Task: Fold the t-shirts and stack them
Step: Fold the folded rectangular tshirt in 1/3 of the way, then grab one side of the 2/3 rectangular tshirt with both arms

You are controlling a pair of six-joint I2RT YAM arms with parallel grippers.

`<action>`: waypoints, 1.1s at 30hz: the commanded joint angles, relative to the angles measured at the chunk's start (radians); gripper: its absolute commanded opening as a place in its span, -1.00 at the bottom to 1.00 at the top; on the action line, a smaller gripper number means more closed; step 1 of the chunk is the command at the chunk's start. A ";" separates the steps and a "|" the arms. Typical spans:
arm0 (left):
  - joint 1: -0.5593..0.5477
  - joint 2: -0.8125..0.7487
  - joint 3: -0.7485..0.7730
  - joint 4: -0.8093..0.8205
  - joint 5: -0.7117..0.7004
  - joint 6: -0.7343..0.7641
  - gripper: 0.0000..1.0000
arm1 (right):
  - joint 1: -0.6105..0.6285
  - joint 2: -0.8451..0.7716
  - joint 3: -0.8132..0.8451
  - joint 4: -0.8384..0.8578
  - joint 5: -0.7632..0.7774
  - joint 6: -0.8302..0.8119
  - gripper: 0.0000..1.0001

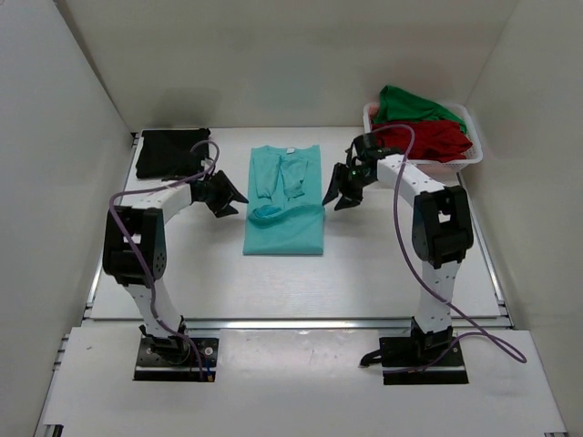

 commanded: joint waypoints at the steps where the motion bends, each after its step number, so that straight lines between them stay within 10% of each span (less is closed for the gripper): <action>1: -0.024 -0.147 -0.118 0.025 0.001 -0.008 0.18 | 0.035 -0.142 -0.159 0.041 0.044 0.008 -0.15; 19: -0.194 -0.264 -0.396 0.038 -0.274 0.004 0.33 | 0.233 -0.243 -0.526 0.252 0.107 0.139 0.00; 23: -0.225 -0.206 -0.381 0.080 -0.227 -0.010 -0.50 | 0.215 -0.213 -0.496 0.256 0.093 0.137 -1.00; 25: -0.229 -0.220 -0.373 0.067 -0.222 -0.004 -1.00 | 0.225 -0.212 -0.432 0.214 0.112 0.120 -1.00; 33: -0.205 -0.433 -0.425 -0.041 -0.193 0.007 -1.00 | 0.247 -0.373 -0.462 0.162 0.127 0.145 -1.00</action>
